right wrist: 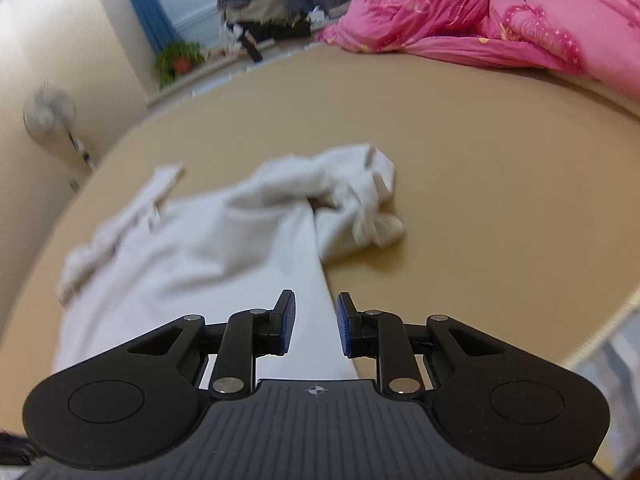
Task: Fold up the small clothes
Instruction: 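Open both grippers to release the shirt hem, then grasp the crumpled sleeve with the right gripper and pull it outward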
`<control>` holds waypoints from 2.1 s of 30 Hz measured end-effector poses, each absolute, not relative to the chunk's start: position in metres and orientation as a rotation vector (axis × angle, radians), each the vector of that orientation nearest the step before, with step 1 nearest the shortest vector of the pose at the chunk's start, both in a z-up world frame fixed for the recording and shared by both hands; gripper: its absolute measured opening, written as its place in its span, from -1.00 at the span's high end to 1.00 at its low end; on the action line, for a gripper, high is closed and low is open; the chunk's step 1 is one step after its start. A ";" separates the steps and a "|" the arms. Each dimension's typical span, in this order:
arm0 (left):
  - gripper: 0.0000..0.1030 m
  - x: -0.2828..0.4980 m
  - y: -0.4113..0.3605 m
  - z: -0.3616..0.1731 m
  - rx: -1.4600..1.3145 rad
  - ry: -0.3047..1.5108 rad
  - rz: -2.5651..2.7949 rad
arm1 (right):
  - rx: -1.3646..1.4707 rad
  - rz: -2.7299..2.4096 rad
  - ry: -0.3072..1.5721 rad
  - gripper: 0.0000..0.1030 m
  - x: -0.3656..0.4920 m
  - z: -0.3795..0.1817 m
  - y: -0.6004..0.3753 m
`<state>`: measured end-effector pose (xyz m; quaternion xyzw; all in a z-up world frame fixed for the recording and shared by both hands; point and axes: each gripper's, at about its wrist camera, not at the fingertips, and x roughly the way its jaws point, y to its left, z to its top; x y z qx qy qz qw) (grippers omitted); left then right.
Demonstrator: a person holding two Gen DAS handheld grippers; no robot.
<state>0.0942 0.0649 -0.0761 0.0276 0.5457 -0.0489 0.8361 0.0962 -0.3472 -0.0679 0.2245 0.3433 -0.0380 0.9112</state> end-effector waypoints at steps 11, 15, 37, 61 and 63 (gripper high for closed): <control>-0.12 0.128 0.043 -0.096 0.119 1.155 -0.089 | 0.647 -0.300 0.808 0.33 0.203 -0.124 -0.381; -0.18 0.134 0.046 -0.098 0.093 1.157 -0.096 | 0.508 -0.360 0.831 0.83 0.232 -0.130 -0.392; -0.35 0.146 0.040 -0.103 0.109 1.145 -0.103 | 0.894 -0.637 0.523 0.53 0.180 -0.176 -0.549; -0.16 0.155 0.051 -0.059 0.115 0.935 -0.047 | 0.663 -1.075 0.449 0.42 0.210 -0.136 -0.599; -0.09 0.170 0.057 -0.045 0.122 0.867 -0.039 | 0.690 -0.972 0.402 0.42 0.210 -0.108 -0.578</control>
